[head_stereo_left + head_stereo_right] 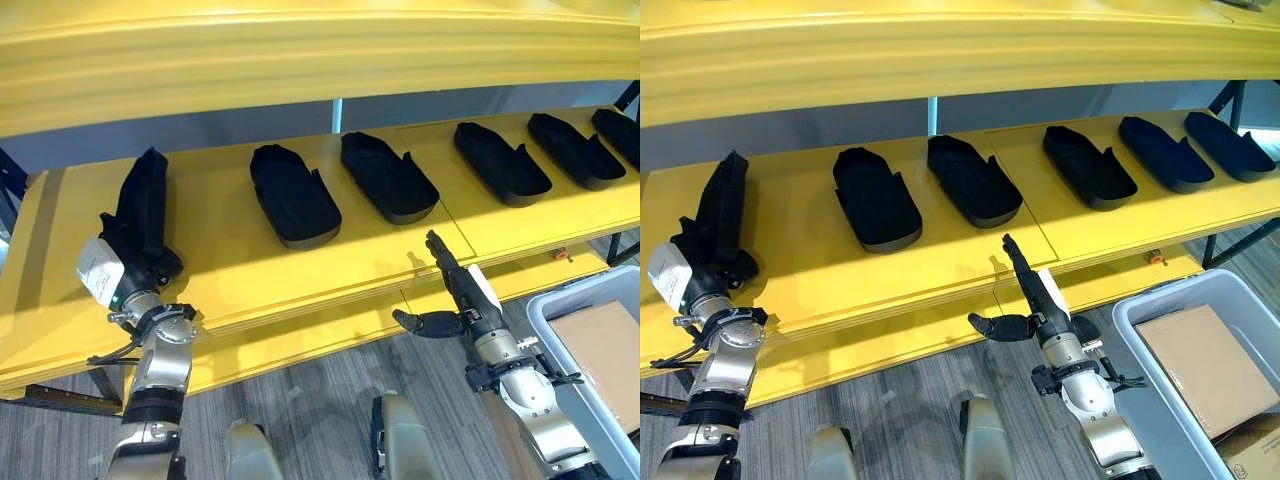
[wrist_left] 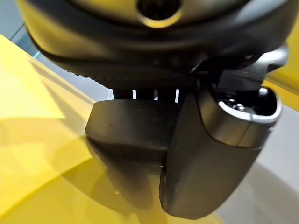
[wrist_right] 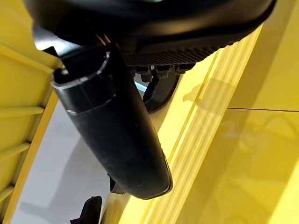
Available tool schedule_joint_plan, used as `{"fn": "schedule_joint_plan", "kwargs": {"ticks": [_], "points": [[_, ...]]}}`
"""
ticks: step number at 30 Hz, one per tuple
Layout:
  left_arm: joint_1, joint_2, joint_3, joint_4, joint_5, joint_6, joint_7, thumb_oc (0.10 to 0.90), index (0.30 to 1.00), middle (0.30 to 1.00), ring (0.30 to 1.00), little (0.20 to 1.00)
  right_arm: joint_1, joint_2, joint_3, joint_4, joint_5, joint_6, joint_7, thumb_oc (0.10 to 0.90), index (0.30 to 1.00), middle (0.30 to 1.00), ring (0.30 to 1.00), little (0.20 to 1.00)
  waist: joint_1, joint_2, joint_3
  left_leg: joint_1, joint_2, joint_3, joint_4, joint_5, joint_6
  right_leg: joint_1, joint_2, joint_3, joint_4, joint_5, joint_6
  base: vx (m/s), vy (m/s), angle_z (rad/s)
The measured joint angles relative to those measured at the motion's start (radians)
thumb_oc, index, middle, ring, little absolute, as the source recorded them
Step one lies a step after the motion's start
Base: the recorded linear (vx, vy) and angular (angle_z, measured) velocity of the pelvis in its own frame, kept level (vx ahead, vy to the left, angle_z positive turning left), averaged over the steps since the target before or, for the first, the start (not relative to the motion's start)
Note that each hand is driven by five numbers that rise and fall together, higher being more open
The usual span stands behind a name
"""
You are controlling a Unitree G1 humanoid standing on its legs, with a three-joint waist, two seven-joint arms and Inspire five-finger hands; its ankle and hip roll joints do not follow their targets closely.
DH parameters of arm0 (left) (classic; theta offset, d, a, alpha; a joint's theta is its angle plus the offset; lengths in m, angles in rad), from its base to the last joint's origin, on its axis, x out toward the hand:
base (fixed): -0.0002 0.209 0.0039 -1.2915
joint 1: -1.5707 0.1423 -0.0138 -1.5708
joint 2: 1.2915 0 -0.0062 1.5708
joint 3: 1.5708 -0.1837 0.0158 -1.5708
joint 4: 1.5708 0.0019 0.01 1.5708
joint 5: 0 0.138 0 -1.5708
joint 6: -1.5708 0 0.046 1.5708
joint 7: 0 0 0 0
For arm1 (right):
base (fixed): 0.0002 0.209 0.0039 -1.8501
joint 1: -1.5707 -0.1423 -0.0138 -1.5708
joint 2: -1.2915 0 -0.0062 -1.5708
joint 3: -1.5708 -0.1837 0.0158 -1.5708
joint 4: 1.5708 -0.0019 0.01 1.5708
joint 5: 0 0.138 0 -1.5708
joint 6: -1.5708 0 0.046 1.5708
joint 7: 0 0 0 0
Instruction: Move parts from the plastic box to the shelf.
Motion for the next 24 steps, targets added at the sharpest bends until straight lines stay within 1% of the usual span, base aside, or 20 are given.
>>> {"fn": "schedule_joint_plan", "kwargs": {"ticks": [1, 2, 9, 11, 15, 19, 21, 24], "points": [[0.0, 0.0, 0.005, 0.0, 0.0, 0.0, 0.0, 0.498, 0.437, 0.437, 0.437, 0.437, -0.002, 0.0, 0.0, 0.0, 0.0, 0.0, 0.0, 0.9, 1.0, 1.0, 1.0, 1.0, 0.0, 0.0, 0.0, 0.0, 0.0, 0.0, 0.0, 0.0, 0.0, 0.0, 0.0, 0.0, 0.0, 0.0, 0.0, 0.0, 0.0, 0.0], [0.0, 0.0, 0.009, 0.0, 0.0, 0.0, 0.0, 0.9, 1.0, 1.0, 1.0, 1.0, -0.002, 0.0, 0.0, 0.0, 0.0, 0.0, 0.0, 0.9, 1.0, 1.0, 1.0, 1.0, 0.001, 0.0, 0.0, -0.001, 0.0, 0.0, 0.0, 0.0, 0.0, 0.0, 0.0, 0.0, 0.0, 0.0, 0.0, 0.0, 0.0, 0.0], [0.001, 0.0, 0.001, 0.002, 0.0, 0.007, -0.011, 0.9, 1.0, 1.0, 1.0, 1.0, 0.0, 0.0, 0.0, 0.0, 0.0, 0.0, 0.0, 0.9, 1.0, 1.0, 1.0, 1.0, -0.001, 0.0, 0.0, -0.008, 0.0, -0.004, 0.0, 0.0, 0.0, -0.005, 0.0, -0.001, 0.0, 0.0, 0.0, 0.0, 0.0, 0.0], [-0.008, 0.004, 0.001, 0.05, 0.0, -0.024, -0.007, 0.9, 1.0, 1.0, 1.0, 1.0, -0.001, 0.0, -0.002, 0.001, 0.0, 0.0, 0.0, 0.9, 1.0, 1.0, 1.0, 1.0, -0.004, 0.0, 0.0, -0.005, 0.0, -0.001, 0.0, 0.0, 0.0, -0.006, 0.0, 0.0, 0.0, 0.0, 0.0, 0.0, 0.0, 0.0], [-0.014, 0.005, -0.01, 0.041, 0.0, -0.016, -0.023, 0.9, 1.0, 1.0, 1.0, 1.0, 0.0, 0.0, -0.003, 0.006, 0.0, 0.001, 0.001, 0.9, 1.0, 1.0, 1.0, 1.0, -0.003, 0.0, 0.0, -0.006, 0.0, -0.002, 0.001, 0.0, 0.0, -0.006, 0.0, -0.001, 0.001, 0.0, 0.0, 0.0, 0.0, 0.0], [-0.036, 0.029, -0.029, 0.042, 0.002, 0.011, -0.095, 0.9, 1.0, 1.0, 1.0, 1.0, 0.001, 0.0, -0.006, 0.027, 0.0, 0.003, 0.001, 0.9, 1.0, 1.0, 1.0, 1.0, 0.001, 0.001, 0.0, -0.006, 0.0, -0.002, 0.0, 0.001, 0.001, -0.005, -0.001, -0.001, 0.001, 0.0, 0.0, 0.0, 0.0, 0.0], [-0.052, 0.056, -0.042, 0.046, 0.003, 0.029, -0.14, 0.9, 1.0, 1.0, 1.0, 1.0, 0.002, 0.0, -0.009, 0.03, 0.0, 0.013, 0.007, 0.9, 1.0, 1.0, 1.0, 1.0, 0.001, 0.002, 0.001, -0.006, -0.001, -0.002, 0.0, 0.003, 0.0, -0.005, 0.0, -0.001, 0.001, 0.001, 0.0, 0.0, 0.0, 0.0], [-0.07, 0.067, -0.046, 0.047, 0.008, 0.052, -0.193, 0.9, 1.0, 1.0, 1.0, 1.0, 0.004, 0.002, -0.017, 0.03, 0.0, 0.019, 0.013, 0.9, 1.0, 1.0, 1.0, 1.0, 0.0, 0.003, 0.001, -0.007, -0.001, -0.003, 0.0, 0.003, 0.0, -0.006, -0.001, -0.001, 0.002, 0.001, 0.0, 0.0, 0.0, 0.0]]}}
